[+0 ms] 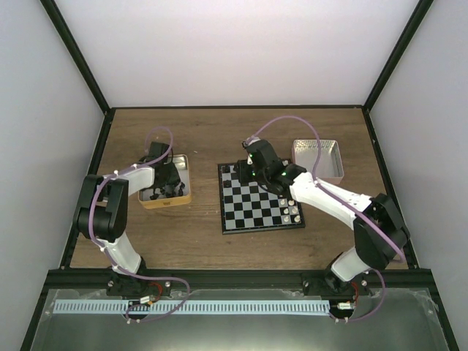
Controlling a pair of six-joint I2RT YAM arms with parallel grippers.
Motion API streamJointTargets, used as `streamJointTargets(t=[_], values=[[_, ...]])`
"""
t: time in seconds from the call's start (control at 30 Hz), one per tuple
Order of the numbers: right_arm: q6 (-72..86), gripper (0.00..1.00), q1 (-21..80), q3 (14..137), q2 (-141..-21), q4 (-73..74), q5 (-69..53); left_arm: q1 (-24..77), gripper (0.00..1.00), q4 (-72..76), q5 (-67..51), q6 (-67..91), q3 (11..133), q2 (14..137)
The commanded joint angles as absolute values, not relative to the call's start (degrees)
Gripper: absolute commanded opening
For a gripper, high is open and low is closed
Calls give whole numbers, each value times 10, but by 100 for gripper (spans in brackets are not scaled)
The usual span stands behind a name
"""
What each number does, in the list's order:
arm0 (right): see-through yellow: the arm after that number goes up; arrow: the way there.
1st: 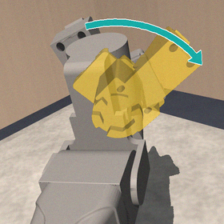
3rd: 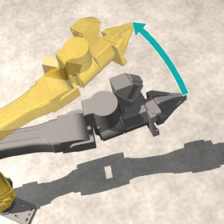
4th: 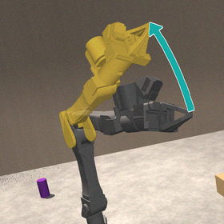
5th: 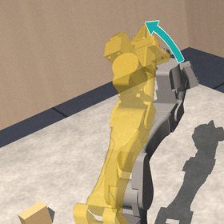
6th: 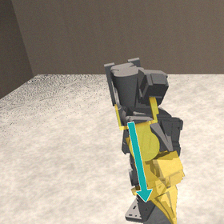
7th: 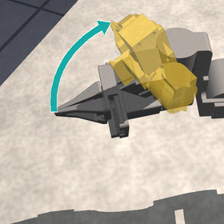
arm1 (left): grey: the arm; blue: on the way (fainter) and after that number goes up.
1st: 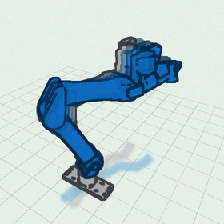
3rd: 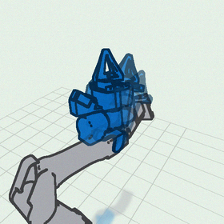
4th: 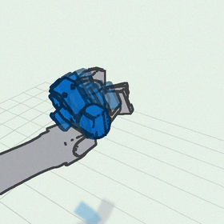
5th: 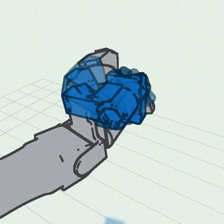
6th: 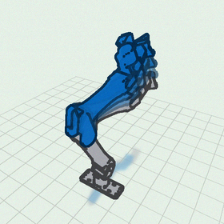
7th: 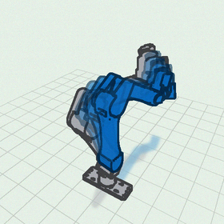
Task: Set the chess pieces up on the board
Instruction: Pick up the chess piece from the storage box.
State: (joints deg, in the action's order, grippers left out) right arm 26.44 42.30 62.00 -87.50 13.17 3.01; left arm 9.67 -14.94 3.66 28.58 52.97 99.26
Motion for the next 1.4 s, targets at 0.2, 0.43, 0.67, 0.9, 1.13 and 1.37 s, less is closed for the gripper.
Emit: streamJointTargets(t=[0.2,0.43,0.67,0.9,1.13,1.37], values=[[272,32,425,618,-854,129,26,97,17,-163,40,301,522,980],[277,32,424,618,-853,128,20,105,29,-175,44,306,520,982],[287,31,425,622,-853,136,21,108,28,-178,33,305,517,980],[300,31,425,619,-846,131,13,109,12,-181,34,307,517,975],[305,30,425,617,-839,125,2,118,11,-129,42,304,496,909],[304,33,416,624,-826,118,-36,157,12,-72,2,271,480,826]])
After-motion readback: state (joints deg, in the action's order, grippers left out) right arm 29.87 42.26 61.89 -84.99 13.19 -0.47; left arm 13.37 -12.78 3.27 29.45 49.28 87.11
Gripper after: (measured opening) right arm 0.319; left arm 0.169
